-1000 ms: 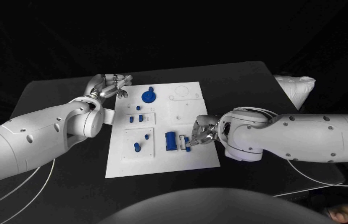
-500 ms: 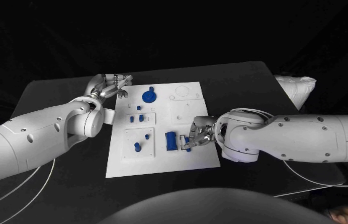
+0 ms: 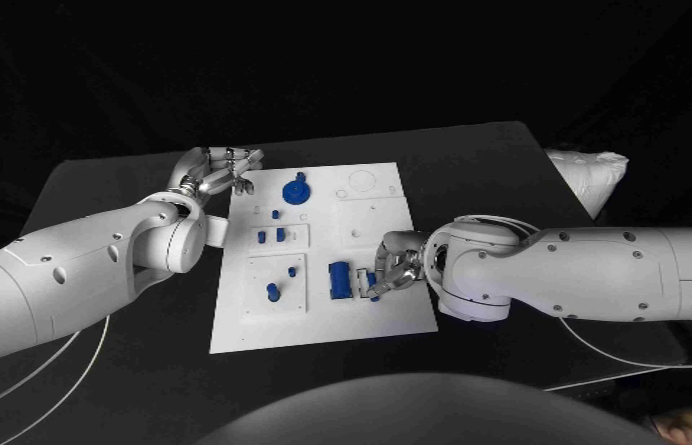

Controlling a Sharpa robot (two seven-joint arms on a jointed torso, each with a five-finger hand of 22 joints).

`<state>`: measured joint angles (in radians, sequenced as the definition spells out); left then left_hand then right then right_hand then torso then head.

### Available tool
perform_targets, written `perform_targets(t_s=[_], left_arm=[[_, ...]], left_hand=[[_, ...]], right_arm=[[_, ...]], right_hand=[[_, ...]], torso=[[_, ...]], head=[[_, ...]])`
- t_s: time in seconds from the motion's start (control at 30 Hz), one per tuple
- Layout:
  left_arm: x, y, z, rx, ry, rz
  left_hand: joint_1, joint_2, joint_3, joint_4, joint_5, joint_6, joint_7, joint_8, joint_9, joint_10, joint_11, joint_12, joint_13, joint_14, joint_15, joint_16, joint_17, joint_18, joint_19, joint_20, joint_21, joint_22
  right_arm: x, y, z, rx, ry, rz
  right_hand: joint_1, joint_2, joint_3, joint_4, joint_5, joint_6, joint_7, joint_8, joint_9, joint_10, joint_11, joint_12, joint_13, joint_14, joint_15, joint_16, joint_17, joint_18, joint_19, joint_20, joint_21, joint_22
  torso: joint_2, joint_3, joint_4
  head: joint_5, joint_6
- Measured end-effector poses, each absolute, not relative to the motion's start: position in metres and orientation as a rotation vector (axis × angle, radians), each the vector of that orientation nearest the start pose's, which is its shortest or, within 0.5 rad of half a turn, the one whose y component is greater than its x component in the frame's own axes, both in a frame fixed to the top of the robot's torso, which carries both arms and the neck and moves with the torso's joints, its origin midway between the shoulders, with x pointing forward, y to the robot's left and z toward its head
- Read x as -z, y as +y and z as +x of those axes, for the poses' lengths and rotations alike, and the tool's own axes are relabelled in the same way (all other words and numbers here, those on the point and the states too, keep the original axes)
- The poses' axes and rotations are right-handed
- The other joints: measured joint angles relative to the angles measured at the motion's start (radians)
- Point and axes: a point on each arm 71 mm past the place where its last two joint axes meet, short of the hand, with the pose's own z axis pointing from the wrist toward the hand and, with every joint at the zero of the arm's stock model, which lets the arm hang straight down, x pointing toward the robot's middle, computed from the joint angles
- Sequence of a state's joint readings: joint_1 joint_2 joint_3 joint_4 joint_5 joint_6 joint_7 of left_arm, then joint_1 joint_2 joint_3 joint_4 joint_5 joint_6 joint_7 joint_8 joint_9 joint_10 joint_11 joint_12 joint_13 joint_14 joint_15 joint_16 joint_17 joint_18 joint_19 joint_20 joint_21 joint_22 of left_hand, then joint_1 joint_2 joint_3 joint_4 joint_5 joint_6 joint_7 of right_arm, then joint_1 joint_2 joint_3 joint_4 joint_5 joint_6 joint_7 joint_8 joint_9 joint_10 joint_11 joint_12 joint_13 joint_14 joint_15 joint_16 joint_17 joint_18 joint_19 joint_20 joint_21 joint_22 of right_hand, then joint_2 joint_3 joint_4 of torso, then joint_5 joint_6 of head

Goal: Assemble the parts on the task board

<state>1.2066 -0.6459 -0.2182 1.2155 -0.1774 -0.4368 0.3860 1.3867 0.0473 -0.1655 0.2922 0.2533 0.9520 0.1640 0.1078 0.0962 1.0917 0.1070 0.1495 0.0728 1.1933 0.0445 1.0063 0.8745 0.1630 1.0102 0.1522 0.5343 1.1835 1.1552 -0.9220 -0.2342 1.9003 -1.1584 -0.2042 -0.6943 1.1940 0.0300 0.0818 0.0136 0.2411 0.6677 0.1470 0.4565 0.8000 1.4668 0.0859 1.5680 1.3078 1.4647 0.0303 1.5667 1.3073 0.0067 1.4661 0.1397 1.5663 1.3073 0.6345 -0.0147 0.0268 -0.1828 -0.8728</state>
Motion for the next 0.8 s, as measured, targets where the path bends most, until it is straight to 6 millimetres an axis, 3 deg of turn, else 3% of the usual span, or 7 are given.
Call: perform_targets(t_s=[0.33, 0.6, 0.63, 0.8], left_arm=[[0.2482, 0.2078, 0.5214, 1.187, 1.526, -0.92], [0.2483, 0.2081, 0.5214, 1.186, 1.526, -0.921], [0.2483, 0.2081, 0.5214, 1.185, 1.526, -0.921], [0.2483, 0.2082, 0.5214, 1.185, 1.527, -0.921]], left_hand=[[0.0, 0.0, 0.0, 0.0, 0.0, 0.0, 0.0, 0.0, 0.001, 0.0, 0.0, 0.0, 0.0, 0.0, 0.0, 0.0, 0.0, 0.0, 0.0, 0.0, 0.0, 0.0], [0.0, 0.0, 0.0, 0.0, 0.0, 0.0, 0.0, 0.0, 0.001, 0.0, 0.0, 0.0, 0.0, 0.0, 0.0, 0.0, 0.0, 0.0, 0.0, 0.0, 0.0, 0.0], [0.0, 0.0, 0.0, 0.0, 0.0, 0.0, 0.0, 0.0, 0.001, 0.0, 0.0, 0.0, 0.0, 0.0, 0.0, 0.0, 0.0, 0.0, 0.0, 0.0, 0.0, 0.0], [0.0, 0.0, 0.0, 0.0, 0.0, 0.0, 0.0, 0.0, 0.001, 0.0, 0.0, 0.0, 0.0, 0.0, 0.0, 0.0, 0.0, 0.0, 0.0, 0.0, 0.0, 0.0]], right_arm=[[0.2647, -0.1709, 0.3603, -0.4, 2.327, 0.173], [0.2639, -0.171, 0.359, -0.399, 2.326, 0.152], [0.2638, -0.1712, 0.359, -0.399, 2.325, 0.149], [0.2636, -0.1718, 0.3589, -0.396, 2.323, 0.14]], right_hand=[[0.003, -0.003, 0.006, -0.014, -0.005, -0.061, 0.009, 0.022, 0.023, 0.0, 0.0, 0.0, 0.0, 0.0, 0.0, 0.0, 0.0, 0.0, 0.0, 0.0, 0.0, 0.001], [0.016, -0.016, 0.011, -0.031, -0.005, -0.093, 0.009, 0.026, 0.023, 0.0, 0.0, 0.0, 0.0, 0.004, -0.004, 0.0, 0.0, 0.0, 0.0, 0.0, 0.0, 0.001], [0.019, -0.019, 0.015, -0.035, -0.005, -0.106, 0.004, 0.025, 0.044, -0.001, -0.001, 0.0, 0.0, 0.004, -0.004, 0.0, 0.0, 0.0, 0.0, 0.0, 0.0, 0.001], [0.033, -0.02, 0.027, -0.046, 0.002, -0.117, 0.002, 0.025, 0.044, -0.001, -0.005, 0.0, 0.0, 0.001, -0.006, 0.0, 0.0, 0.0, 0.0, -0.008, 0.0, 0.001]], torso=[[0.0, 0.0, 0.0001], [0.0, 0.0003, 0.0], [0.0, 0.0005, 0.0], [0.0, 0.0006, -0.0001]], head=[[0.001, 0.0], [0.001, 0.0], [0.001, 0.0], [0.0, 0.0]])
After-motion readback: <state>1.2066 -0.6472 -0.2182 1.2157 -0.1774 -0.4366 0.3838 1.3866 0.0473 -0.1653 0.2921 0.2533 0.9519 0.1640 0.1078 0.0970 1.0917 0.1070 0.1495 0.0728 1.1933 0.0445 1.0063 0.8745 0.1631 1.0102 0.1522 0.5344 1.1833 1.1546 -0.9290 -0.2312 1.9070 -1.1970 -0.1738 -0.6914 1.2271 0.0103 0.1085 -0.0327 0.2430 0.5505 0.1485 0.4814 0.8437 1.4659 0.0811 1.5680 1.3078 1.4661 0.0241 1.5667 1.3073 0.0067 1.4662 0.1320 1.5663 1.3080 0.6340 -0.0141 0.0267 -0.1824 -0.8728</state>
